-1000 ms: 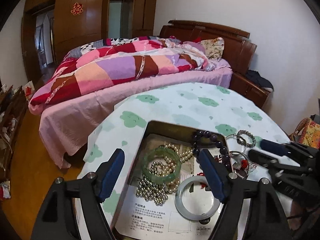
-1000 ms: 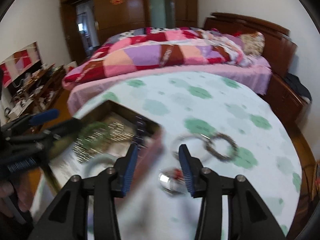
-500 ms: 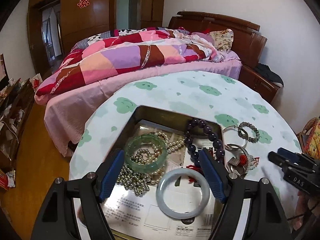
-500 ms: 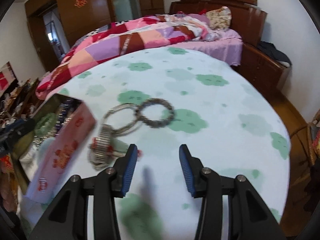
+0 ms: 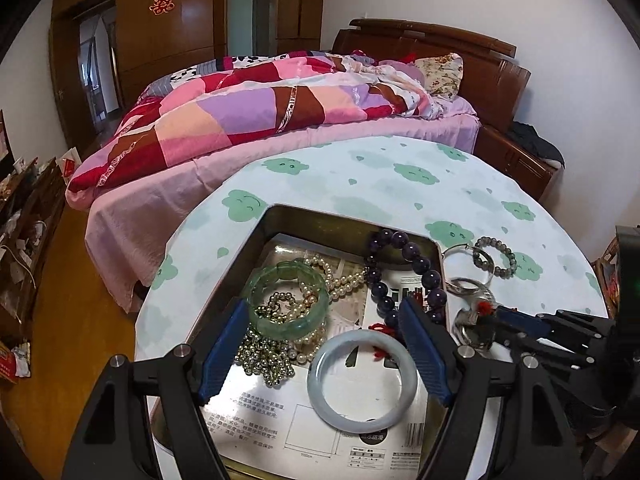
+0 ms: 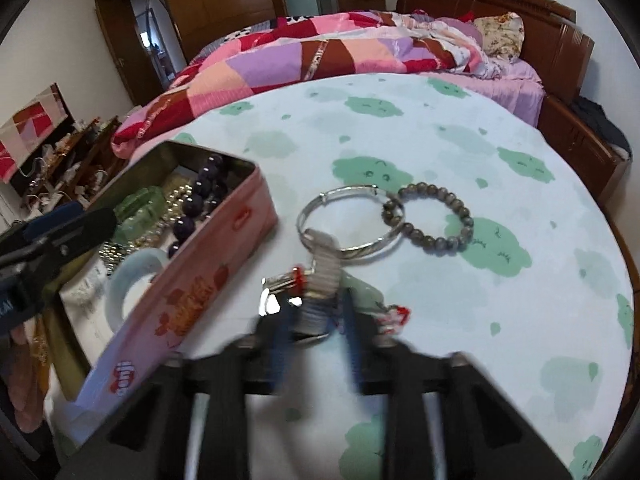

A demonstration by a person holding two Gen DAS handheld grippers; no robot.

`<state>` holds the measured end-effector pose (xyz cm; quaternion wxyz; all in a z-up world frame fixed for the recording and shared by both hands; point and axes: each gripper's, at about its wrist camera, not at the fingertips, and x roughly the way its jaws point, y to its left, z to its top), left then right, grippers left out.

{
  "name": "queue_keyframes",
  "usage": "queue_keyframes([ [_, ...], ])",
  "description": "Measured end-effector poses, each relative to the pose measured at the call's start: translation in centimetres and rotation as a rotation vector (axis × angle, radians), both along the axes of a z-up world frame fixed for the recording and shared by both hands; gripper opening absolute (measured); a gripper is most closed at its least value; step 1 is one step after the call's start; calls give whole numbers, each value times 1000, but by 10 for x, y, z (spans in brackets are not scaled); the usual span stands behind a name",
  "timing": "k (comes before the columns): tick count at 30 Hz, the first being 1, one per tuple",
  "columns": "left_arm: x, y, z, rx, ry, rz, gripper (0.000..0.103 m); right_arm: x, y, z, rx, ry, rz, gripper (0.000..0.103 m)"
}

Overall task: Organize jewelry
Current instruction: 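Grasp the silver watch with the right tool while the left tool approaches the red-string jade pendant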

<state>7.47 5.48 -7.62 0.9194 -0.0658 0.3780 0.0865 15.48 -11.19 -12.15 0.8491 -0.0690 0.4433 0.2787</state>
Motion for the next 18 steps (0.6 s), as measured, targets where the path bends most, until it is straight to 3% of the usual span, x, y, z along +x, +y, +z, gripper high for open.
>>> queue_keyframes([
  [7, -1, -13, 8, 13, -14, -34, 77, -29, -36, 20, 65, -69, -36, 17],
  [10, -1, -29, 12, 38, -27, -70, 77, -32, -67, 22, 96, -83, -126, 17],
  [14, 4, -54, 12, 86, -26, -129, 77, -19, -101, 14, 65, -83, -261, 17],
  [18, 10, -88, 9, 139, -19, -203, 77, -7, -113, 11, 50, -82, -317, 16],
])
